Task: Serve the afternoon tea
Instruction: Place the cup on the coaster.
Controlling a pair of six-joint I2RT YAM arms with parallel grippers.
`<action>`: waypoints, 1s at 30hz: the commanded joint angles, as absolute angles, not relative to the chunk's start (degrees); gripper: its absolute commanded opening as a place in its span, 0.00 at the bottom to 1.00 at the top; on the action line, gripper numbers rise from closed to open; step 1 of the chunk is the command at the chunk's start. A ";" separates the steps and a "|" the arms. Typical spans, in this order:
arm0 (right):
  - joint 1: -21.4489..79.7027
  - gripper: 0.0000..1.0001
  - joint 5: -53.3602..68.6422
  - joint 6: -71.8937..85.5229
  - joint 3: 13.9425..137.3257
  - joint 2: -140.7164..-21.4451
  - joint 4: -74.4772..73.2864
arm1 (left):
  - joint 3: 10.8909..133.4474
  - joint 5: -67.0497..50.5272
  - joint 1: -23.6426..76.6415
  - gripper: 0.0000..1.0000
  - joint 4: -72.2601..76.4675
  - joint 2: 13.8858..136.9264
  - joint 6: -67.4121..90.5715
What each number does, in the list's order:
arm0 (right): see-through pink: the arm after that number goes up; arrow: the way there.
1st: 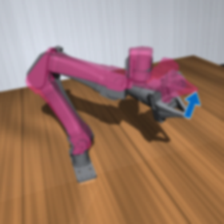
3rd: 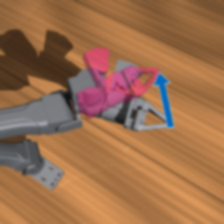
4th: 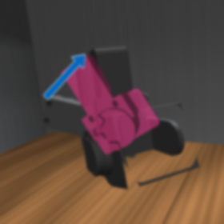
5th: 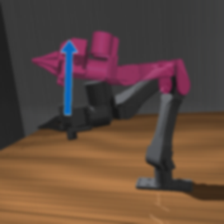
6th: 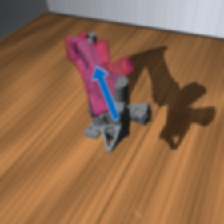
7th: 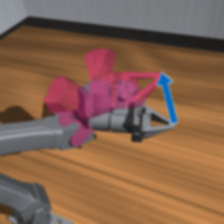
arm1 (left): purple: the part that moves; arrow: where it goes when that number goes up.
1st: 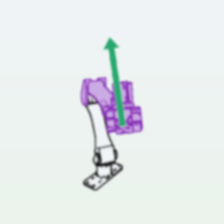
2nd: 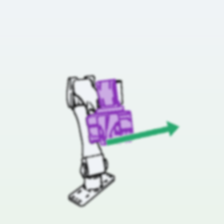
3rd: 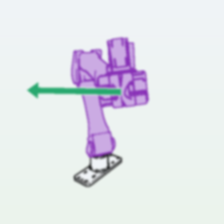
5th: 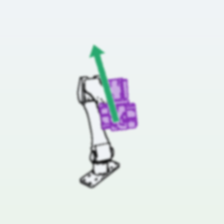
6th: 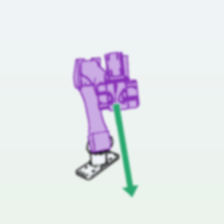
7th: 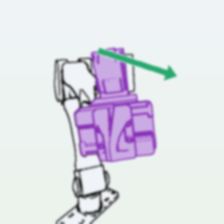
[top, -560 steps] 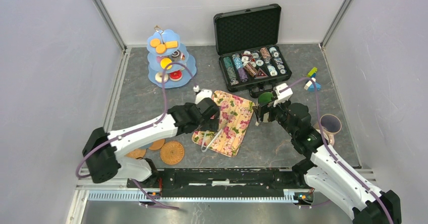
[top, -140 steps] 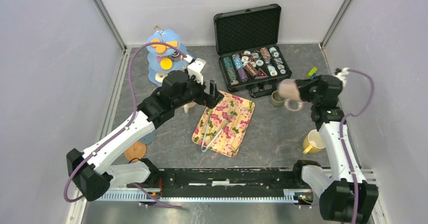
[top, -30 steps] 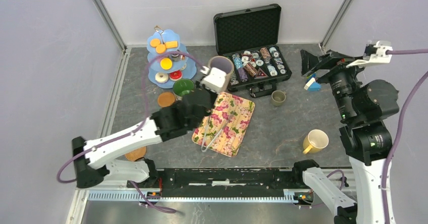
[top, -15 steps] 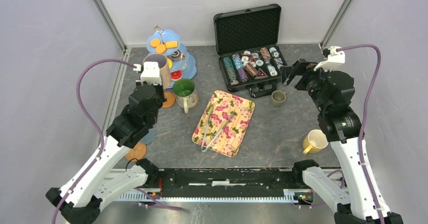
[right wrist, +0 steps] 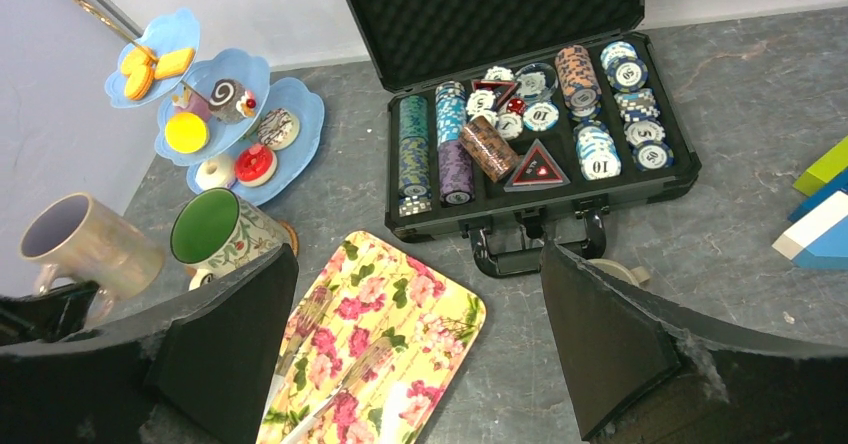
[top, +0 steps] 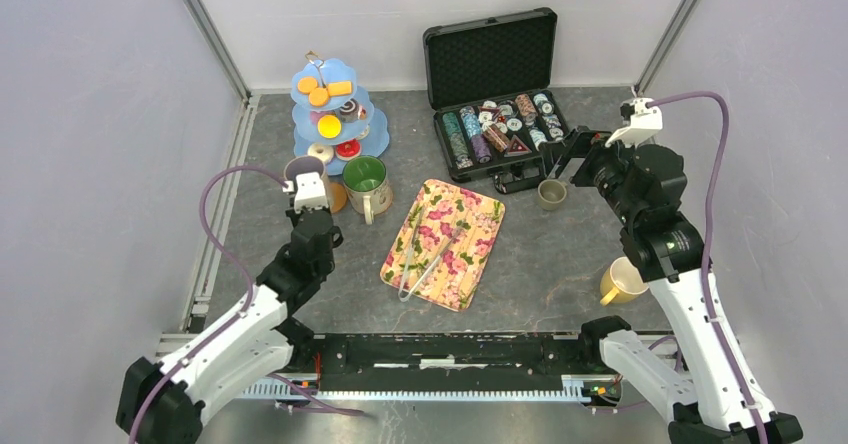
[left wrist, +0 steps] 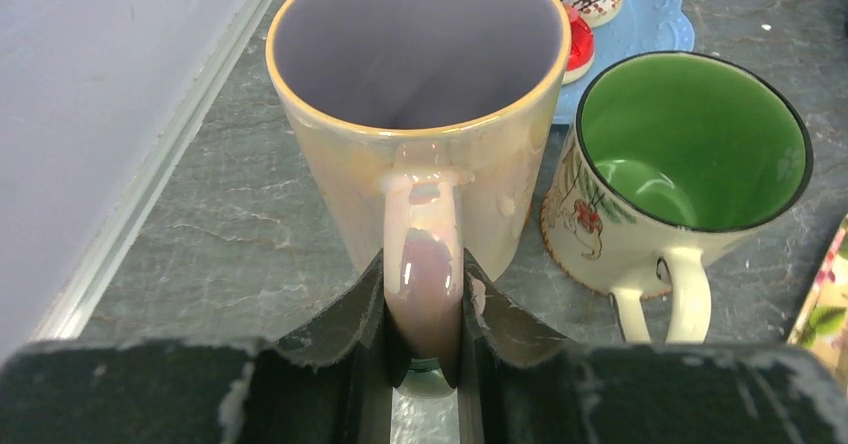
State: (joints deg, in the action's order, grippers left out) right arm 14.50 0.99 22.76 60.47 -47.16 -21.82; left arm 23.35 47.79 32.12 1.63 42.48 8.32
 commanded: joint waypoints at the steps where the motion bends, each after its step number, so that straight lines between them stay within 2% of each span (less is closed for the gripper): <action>1: 15.59 0.98 0.35 22.36 61.50 -47.99 -20.05 | 24.35 50.36 29.51 0.02 24.18 48.37 15.02; 8: 17.15 0.98 -1.13 21.37 63.42 -49.17 -21.02 | 19.00 44.19 24.17 0.02 39.55 55.14 16.27; 13: 17.90 0.98 -1.99 20.91 62.70 -49.04 -20.96 | 18.64 40.93 23.06 0.02 45.03 59.85 15.36; 30: 19.05 0.98 -3.16 20.32 63.14 -49.48 -21.01 | 18.02 40.69 23.00 0.02 52.20 70.90 14.31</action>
